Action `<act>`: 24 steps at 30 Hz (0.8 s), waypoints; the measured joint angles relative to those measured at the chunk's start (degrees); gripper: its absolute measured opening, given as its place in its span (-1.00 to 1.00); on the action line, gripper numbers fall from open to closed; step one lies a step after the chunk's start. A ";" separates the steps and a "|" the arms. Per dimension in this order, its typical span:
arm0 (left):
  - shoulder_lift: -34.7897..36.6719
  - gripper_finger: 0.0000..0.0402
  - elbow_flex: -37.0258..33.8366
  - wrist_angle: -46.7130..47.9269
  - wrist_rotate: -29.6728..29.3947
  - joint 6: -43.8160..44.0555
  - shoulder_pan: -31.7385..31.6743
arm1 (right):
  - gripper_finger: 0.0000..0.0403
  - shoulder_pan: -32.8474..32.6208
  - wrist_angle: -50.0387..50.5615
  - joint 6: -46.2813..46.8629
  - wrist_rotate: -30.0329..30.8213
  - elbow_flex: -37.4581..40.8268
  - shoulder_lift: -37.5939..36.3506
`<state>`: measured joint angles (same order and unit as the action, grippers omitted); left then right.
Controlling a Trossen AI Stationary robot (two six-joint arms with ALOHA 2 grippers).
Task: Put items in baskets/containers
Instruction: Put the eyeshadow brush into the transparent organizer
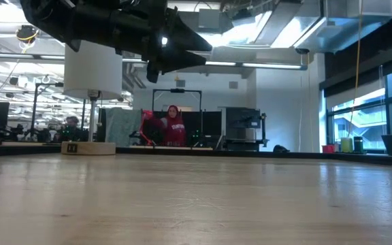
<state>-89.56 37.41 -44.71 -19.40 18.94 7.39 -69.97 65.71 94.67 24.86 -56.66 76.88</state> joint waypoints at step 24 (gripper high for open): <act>23.93 -0.17 0.04 81.89 6.99 41.28 6.18 | -0.86 24.35 11.06 -19.59 37.60 -4.09 0.00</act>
<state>-65.63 37.45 37.19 -12.41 60.22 13.57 -45.63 76.77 75.08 62.46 -60.75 76.88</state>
